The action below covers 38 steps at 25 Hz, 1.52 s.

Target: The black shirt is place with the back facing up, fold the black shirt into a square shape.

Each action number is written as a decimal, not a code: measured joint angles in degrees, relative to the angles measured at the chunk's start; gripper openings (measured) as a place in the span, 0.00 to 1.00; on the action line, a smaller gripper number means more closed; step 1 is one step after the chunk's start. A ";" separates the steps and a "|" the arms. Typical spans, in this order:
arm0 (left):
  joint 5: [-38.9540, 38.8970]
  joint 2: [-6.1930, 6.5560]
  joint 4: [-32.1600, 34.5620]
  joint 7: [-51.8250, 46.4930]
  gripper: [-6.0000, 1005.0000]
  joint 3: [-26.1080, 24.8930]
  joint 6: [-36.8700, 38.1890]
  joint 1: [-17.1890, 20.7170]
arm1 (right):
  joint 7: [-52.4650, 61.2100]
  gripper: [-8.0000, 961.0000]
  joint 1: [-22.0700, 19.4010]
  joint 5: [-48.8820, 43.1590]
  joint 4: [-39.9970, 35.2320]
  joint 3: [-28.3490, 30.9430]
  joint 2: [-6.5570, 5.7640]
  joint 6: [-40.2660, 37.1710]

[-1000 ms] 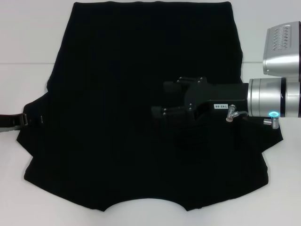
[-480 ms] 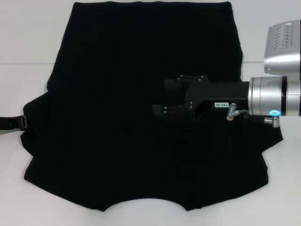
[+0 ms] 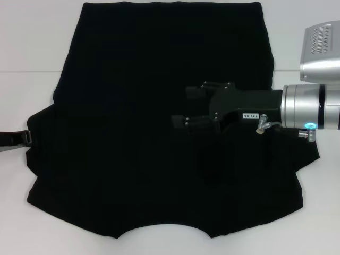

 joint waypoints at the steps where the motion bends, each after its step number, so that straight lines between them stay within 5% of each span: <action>1: 0.00 0.00 0.00 0.05 0.00 0.00 0.00 -0.03 | -0.13 0.96 -0.05 0.17 0.01 0.00 -0.01 0.00; 38: 1.47 0.29 2.01 0.28 0.01 -1.72 -1.05 0.88 | -0.56 0.96 -0.31 2.11 0.53 -0.09 0.06 0.97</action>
